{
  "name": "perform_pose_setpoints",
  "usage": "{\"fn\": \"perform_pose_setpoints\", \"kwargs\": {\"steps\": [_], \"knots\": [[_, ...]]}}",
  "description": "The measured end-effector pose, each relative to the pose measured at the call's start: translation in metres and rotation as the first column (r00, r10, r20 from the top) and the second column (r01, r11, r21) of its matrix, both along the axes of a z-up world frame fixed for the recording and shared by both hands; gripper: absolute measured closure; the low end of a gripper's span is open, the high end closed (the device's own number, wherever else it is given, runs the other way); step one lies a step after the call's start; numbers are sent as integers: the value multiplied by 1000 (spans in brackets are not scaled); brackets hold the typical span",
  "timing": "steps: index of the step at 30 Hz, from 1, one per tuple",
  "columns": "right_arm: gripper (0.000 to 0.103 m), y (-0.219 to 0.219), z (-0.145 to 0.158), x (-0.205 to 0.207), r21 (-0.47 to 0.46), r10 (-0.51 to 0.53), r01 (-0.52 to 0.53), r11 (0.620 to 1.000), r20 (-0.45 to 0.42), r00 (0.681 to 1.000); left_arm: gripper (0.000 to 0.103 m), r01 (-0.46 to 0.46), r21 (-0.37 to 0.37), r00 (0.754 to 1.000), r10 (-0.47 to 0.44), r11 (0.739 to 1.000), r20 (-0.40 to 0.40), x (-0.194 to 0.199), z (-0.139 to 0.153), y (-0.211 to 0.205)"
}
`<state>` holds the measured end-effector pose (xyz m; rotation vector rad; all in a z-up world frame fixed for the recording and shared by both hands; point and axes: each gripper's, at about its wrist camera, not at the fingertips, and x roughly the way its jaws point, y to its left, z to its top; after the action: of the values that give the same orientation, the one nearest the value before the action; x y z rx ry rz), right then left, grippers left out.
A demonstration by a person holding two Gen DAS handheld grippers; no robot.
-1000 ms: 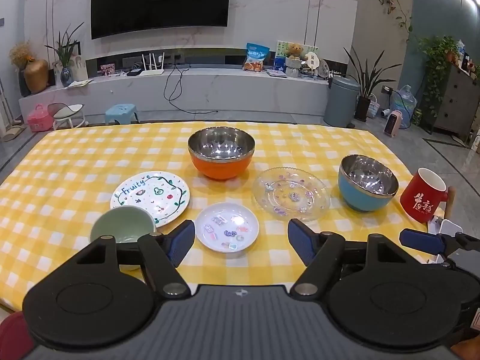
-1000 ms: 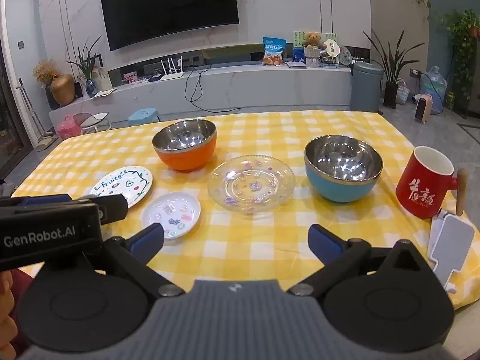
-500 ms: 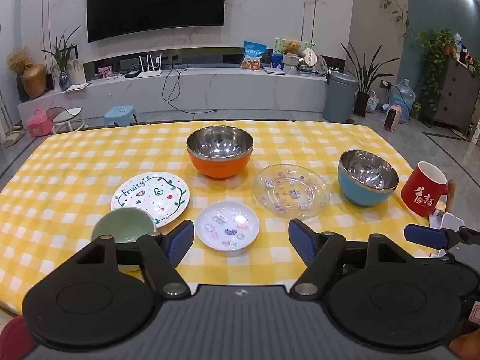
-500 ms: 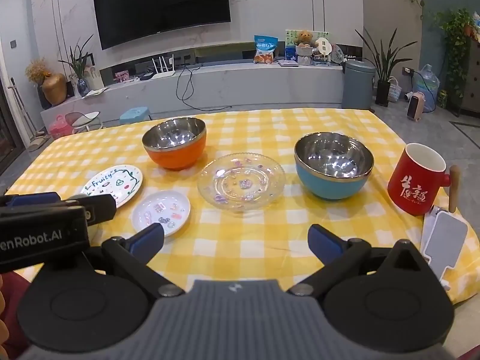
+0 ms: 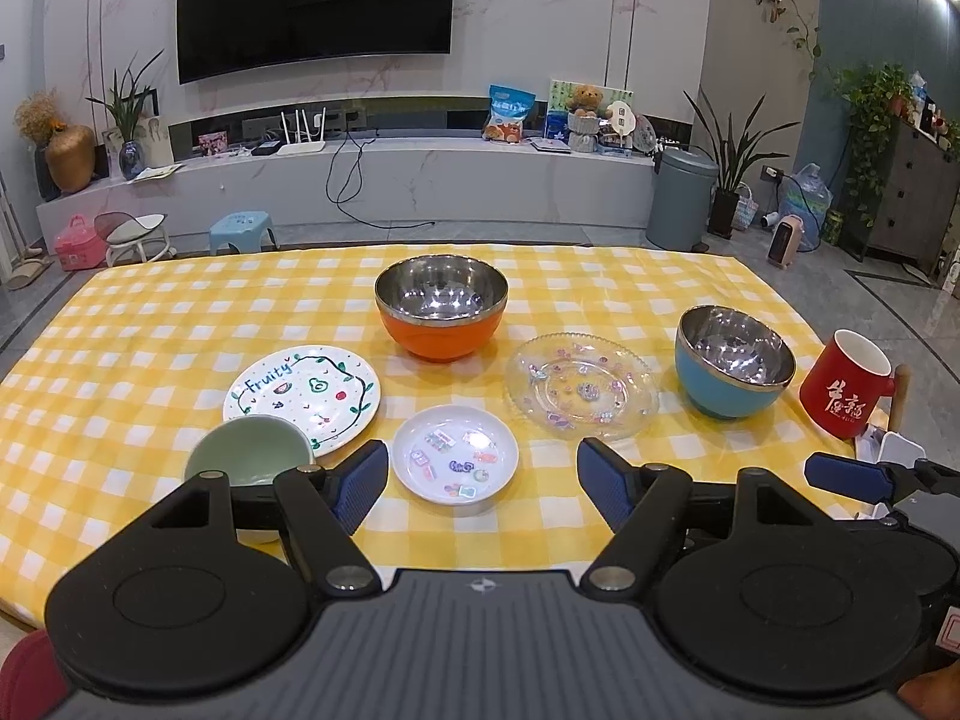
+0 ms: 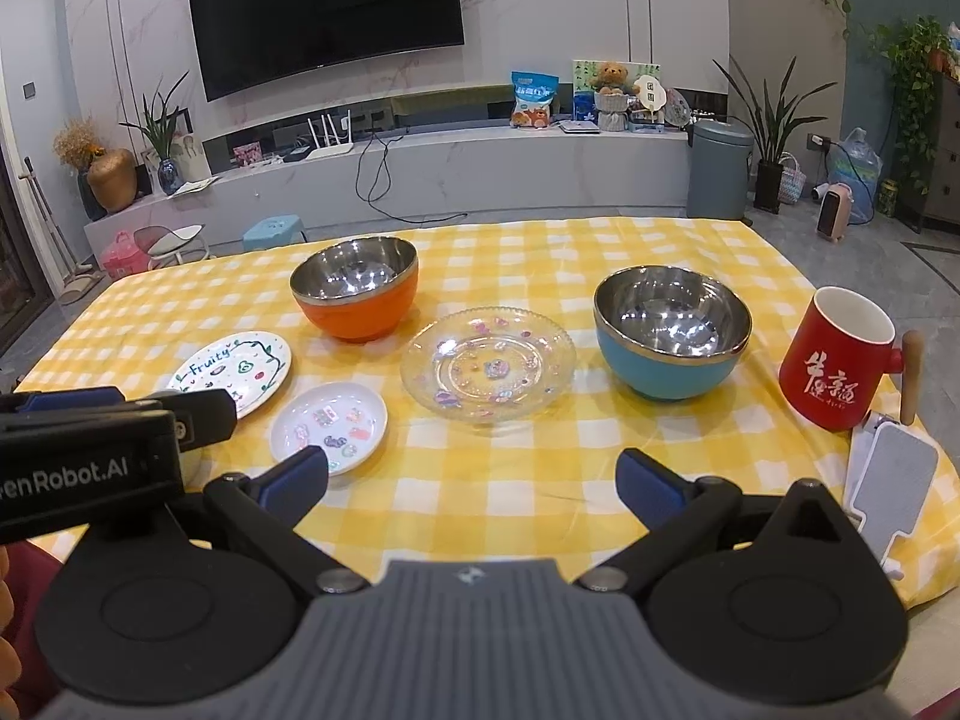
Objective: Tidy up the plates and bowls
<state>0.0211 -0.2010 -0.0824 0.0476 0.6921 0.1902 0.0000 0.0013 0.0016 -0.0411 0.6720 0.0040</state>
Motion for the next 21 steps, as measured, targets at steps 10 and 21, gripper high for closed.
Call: {"fn": "perform_pose_setpoints", "kwargs": {"steps": [10,21], "knots": [[3,0,0,1,-3,-1,1,1000,2,1000,18,1,3,1000,-1,1000,2,0,1,0],[3,0,0,1,-2,-1,1,1000,0,1000,17,-1,2,1000,1,1000,1,-1,3,1]]}}
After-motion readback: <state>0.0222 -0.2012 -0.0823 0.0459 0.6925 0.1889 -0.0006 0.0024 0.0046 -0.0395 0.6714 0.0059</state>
